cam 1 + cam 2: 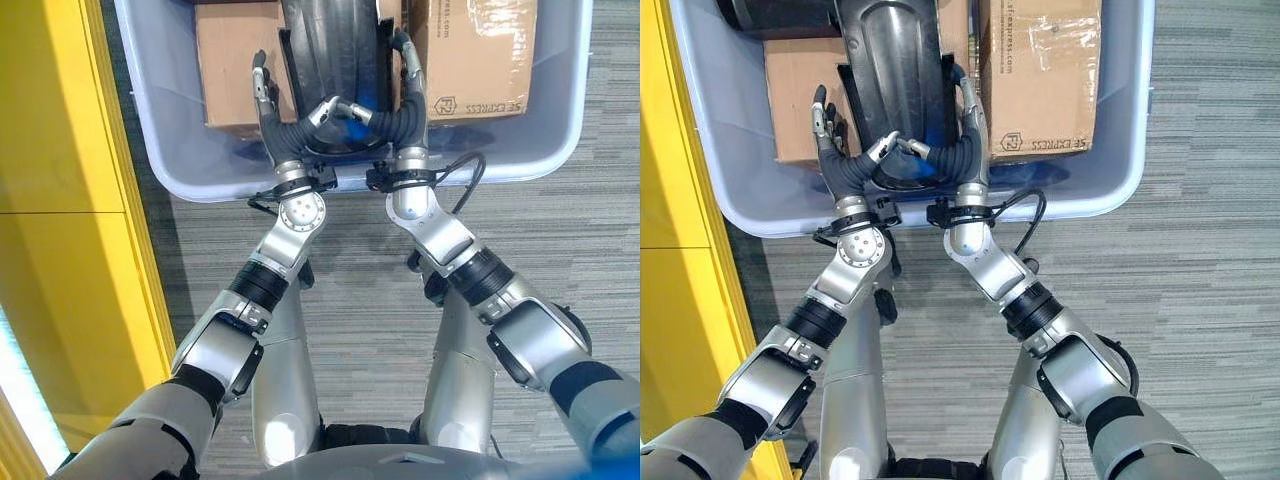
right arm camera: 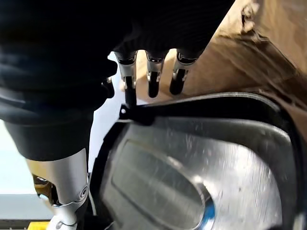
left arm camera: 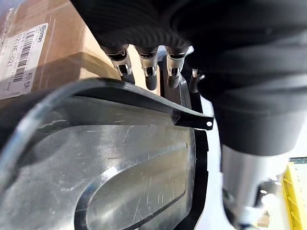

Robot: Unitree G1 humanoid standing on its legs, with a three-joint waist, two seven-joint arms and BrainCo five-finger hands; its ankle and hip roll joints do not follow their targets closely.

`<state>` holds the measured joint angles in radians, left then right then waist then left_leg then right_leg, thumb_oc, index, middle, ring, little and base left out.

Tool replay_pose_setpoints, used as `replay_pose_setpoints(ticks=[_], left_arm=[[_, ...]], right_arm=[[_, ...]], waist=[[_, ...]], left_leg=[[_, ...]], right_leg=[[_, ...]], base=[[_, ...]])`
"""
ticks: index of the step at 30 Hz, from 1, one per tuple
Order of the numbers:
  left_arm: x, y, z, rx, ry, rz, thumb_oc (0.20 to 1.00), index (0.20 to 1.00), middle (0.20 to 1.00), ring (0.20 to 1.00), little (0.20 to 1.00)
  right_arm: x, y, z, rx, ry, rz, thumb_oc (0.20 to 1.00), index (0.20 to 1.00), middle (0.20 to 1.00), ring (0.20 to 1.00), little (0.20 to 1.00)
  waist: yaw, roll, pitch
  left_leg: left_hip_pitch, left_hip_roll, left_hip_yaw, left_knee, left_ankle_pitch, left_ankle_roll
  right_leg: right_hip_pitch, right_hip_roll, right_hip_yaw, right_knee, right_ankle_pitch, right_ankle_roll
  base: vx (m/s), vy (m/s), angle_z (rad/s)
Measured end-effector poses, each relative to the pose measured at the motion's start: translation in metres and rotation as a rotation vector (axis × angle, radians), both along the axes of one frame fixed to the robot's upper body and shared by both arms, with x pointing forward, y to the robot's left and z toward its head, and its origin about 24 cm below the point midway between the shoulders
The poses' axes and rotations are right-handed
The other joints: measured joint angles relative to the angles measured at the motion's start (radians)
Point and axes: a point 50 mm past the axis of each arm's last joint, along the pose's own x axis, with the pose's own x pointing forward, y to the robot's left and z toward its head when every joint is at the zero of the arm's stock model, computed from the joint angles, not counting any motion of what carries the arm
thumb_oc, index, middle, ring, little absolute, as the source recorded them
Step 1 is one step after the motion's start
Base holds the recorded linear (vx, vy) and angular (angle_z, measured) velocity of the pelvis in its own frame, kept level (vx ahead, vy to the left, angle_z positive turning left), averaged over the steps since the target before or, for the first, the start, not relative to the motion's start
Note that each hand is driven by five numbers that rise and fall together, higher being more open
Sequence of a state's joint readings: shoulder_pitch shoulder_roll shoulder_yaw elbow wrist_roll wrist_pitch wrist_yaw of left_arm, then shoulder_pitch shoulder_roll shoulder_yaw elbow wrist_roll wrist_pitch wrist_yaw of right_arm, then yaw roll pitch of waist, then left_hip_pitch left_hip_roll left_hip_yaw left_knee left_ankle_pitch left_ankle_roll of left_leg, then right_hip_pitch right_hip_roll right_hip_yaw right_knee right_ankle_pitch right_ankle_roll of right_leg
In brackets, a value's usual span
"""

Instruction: Move parts from the plastic box to the shelf.

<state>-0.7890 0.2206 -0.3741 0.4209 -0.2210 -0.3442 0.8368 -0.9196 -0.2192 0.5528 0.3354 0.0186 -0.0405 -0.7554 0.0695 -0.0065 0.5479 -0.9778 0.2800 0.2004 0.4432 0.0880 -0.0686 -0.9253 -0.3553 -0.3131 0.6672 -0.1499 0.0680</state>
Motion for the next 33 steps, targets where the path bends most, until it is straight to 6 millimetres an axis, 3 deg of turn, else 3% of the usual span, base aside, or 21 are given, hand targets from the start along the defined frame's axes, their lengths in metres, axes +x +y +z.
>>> replay_pose_setpoints(ticks=[16, 23, 28, 33], left_arm=[[-0.005, -0.004, 0.008, -0.012, -0.049, -0.031, 1.000, 1.000, 1.000, 1.000, 1.000], [-0.007, -0.003, 0.007, -0.022, -0.050, -0.034, 1.000, 1.000, 1.000, 1.000, 1.000], [-0.008, -0.004, 0.005, -0.020, -0.044, -0.042, 1.000, 1.000, 1.000, 1.000, 1.000], [-0.007, -0.004, 0.004, -0.016, -0.039, -0.040, 1.000, 1.000, 1.000, 1.000, 1.000]], right_arm=[[-0.003, -0.003, 0.004, 0.079, -0.051, -0.003, 1.000, 1.000, 1.000, 1.000, 1.000], [-0.015, 0.002, 0.018, -0.032, -0.228, -0.036, 1.000, 1.000, 1.000, 1.000, 1.000], [-0.033, 0.007, 0.037, 0.032, -0.358, 0.002, 1.000, 1.000, 1.000, 1.000, 1.000], [-0.033, 0.005, 0.037, 0.044, -0.365, -0.011, 1.000, 1.000, 1.000, 1.000, 1.000]], waist=[[0.002, 0.000, 0.000], [0.001, 0.001, -0.001], [0.003, 0.001, -0.001], [-0.001, 0.001, -0.001]], left_leg=[[-0.022, -0.002, 0.008, -0.003, 0.007, 0.001], [-0.028, -0.002, 0.009, -0.004, 0.010, 0.000], [-0.028, -0.003, 0.010, 0.000, 0.010, 0.000], [-0.024, -0.004, 0.014, 0.001, 0.010, 0.001]], right_leg=[[-0.039, -0.005, 0.010, 0.013, -0.001, -0.001], [-0.048, -0.005, 0.013, 0.016, -0.001, -0.001], [-0.048, -0.006, 0.020, 0.019, -0.001, -0.002], [-0.048, -0.008, 0.023, 0.022, -0.001, -0.002]], base=[[0.00, 0.000, 0.00], [0.00, -0.005, 0.00], [0.00, 0.000, 0.00], [0.00, 0.000, 0.00]])
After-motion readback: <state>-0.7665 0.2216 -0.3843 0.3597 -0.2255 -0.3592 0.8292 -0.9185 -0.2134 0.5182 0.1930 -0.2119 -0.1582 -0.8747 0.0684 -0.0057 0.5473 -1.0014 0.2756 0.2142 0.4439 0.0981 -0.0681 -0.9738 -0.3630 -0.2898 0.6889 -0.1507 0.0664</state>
